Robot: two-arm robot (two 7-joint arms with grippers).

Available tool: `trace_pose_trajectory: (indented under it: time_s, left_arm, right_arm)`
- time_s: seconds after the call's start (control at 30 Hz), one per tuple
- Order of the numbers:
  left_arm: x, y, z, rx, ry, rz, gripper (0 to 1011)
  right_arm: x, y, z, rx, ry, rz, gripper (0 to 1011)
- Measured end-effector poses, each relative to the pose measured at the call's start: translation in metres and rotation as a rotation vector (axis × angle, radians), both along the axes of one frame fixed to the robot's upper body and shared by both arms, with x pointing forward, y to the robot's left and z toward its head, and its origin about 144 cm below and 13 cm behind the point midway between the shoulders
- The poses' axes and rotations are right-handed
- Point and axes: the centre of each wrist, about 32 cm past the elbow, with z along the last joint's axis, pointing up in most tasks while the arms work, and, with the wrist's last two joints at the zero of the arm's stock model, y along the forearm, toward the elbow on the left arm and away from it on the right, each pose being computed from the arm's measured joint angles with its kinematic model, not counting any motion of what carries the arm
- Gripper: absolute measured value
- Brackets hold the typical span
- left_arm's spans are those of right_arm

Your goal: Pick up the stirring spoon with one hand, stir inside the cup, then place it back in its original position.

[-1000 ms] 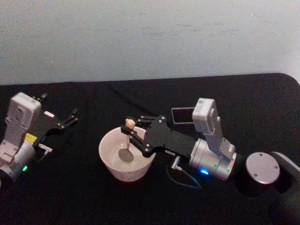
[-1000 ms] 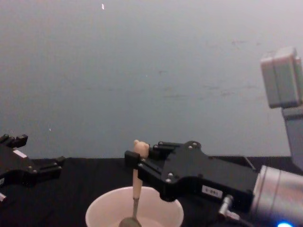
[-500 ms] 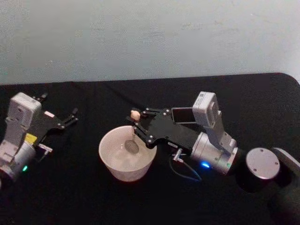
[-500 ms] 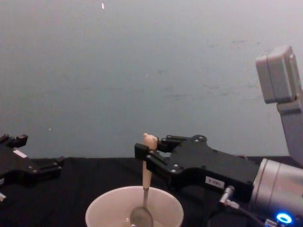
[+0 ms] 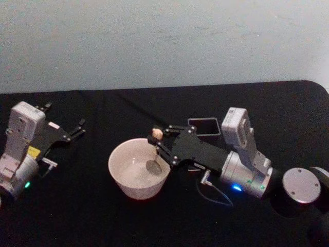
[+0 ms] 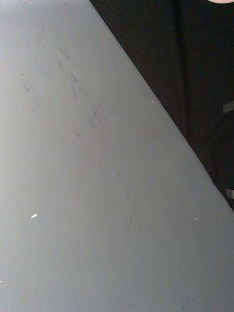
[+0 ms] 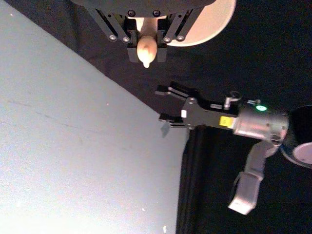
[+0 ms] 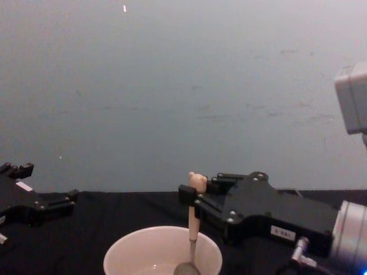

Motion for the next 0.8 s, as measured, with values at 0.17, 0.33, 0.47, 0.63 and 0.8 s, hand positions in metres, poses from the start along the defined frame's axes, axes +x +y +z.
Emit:
trace_pose_trajectory:
  time_s: [0.17, 0.33, 0.47, 0.63, 0.8]
  left_arm:
    - [0.0, 0.0, 0.0, 0.0, 0.0, 0.0, 1001]
    - [0.0, 0.0, 0.0, 0.0, 0.0, 0.0, 1001]
    - [0.0, 0.0, 0.0, 0.0, 0.0, 0.0, 1001]
    - [0.0, 0.0, 0.0, 0.0, 0.0, 0.0, 1002]
    - [0.0, 0.0, 0.0, 0.0, 0.0, 0.0, 1001]
  right_arm:
    - [-0.009, -0.002, 0.001, 0.002, 0.01, 0.041, 212]
    - [-0.015, 0.004, -0.001, 0.004, 0.022, 0.078, 212]
    - [-0.015, 0.013, -0.002, 0.015, 0.028, 0.093, 212]
    - [-0.008, 0.023, -0.001, 0.03, 0.024, 0.082, 212]
    - [0.001, 0.03, -0.001, 0.038, 0.014, 0.055, 212]
